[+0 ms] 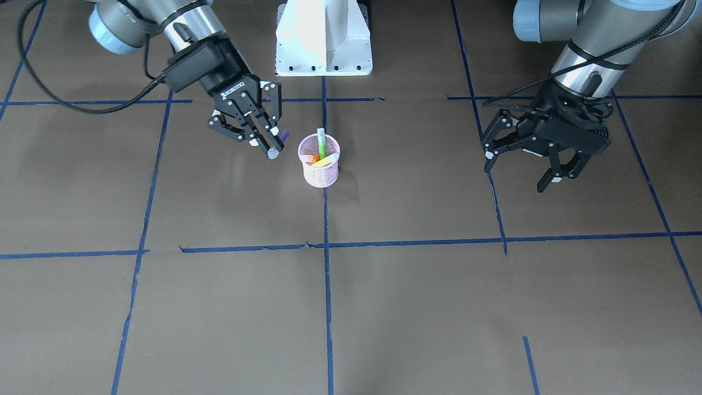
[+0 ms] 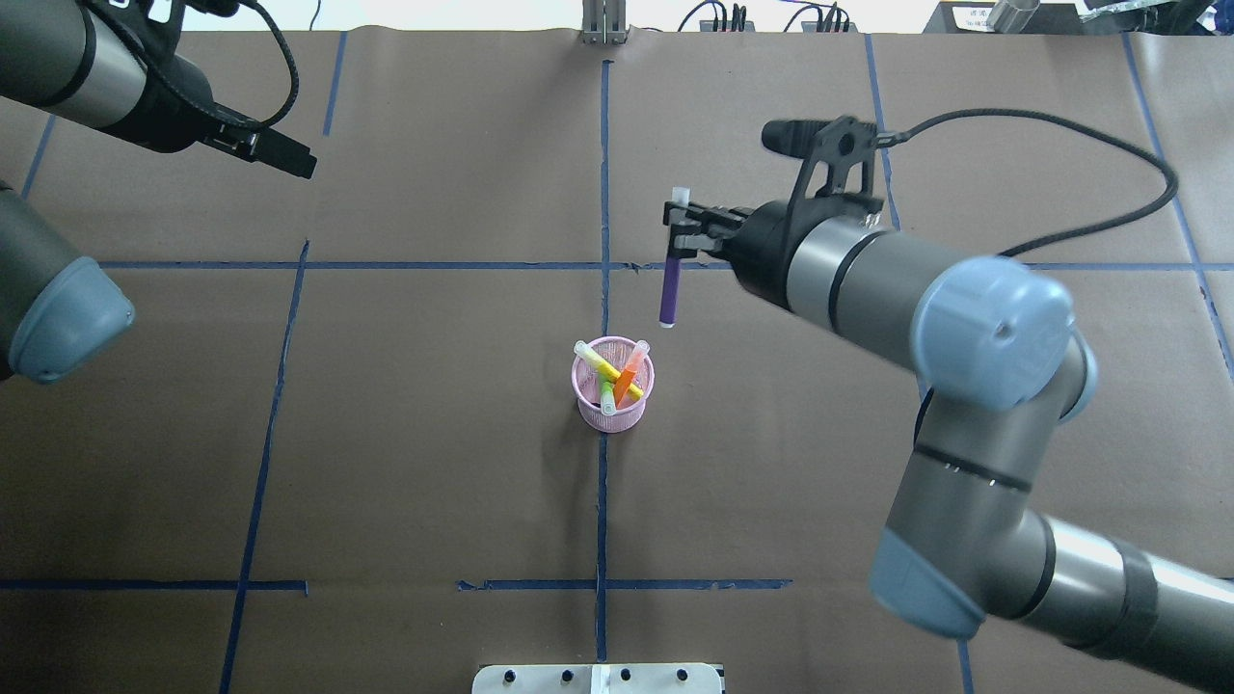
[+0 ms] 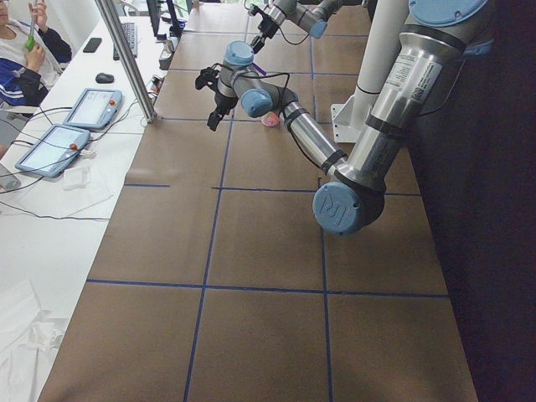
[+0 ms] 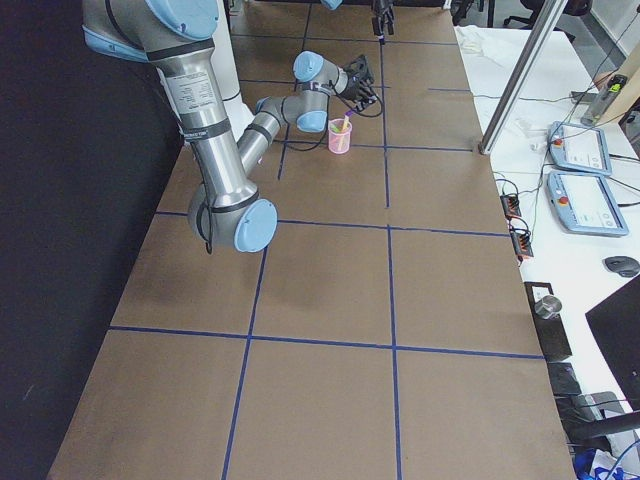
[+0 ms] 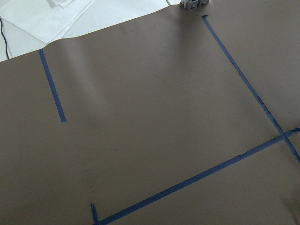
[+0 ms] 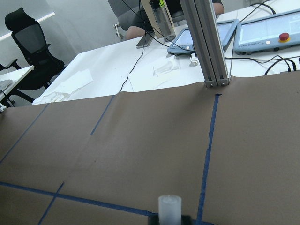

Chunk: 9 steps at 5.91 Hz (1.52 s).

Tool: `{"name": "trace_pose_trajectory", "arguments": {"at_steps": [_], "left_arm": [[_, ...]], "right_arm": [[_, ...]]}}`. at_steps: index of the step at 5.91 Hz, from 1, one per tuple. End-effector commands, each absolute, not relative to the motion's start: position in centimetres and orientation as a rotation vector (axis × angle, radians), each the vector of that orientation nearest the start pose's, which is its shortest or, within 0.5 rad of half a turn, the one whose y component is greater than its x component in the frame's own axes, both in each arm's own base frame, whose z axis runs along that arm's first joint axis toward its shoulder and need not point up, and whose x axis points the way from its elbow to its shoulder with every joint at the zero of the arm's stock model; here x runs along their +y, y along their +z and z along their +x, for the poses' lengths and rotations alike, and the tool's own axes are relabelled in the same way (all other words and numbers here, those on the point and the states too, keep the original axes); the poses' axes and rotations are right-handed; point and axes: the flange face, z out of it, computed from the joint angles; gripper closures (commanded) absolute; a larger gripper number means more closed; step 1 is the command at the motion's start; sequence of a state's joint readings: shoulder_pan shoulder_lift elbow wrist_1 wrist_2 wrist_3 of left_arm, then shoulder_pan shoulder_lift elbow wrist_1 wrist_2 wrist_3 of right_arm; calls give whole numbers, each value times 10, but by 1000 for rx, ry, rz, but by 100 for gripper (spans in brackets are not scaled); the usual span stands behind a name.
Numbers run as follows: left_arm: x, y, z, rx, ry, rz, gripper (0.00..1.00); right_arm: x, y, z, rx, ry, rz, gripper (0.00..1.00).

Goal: Collect pens into pen holder
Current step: 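Lift the purple marker upright and carry it over the pink cup, then lower the purple marker into the pink cup and open the right gripper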

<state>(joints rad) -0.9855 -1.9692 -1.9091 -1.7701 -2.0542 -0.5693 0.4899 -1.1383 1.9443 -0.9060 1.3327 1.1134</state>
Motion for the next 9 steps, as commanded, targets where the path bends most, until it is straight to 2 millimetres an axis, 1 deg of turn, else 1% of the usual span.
{"name": "trace_pose_trajectory", "arguments": {"at_steps": [1, 2, 3, 4, 6, 7, 8, 9], "left_arm": [[-534, 283, 247, 848, 271, 515, 5], [-532, 290, 245, 844, 268, 505, 5], [-532, 295, 245, 840, 268, 499, 5], [-532, 295, 245, 840, 267, 499, 5], [-533, 297, 245, 839, 267, 497, 5], [-533, 297, 245, 838, 267, 495, 5], [-533, 297, 245, 839, 267, 497, 4], [-534, 299, 246, 838, 267, 495, 4]], "right_arm": [[-362, 175, -464, -1122, 205, 959, 100], [-354, 185, -495, -1089, 188, 950, 100], [-350, 193, -506, -1073, 177, 945, 100], [-345, 200, -518, -1051, 172, 947, 100], [-337, 202, -524, -1033, 123, 961, 100], [-324, 206, -535, -1028, 98, 954, 99], [-320, 204, -536, -1039, 99, 950, 83], [-321, 198, -536, -1051, 113, 951, 1]]}}
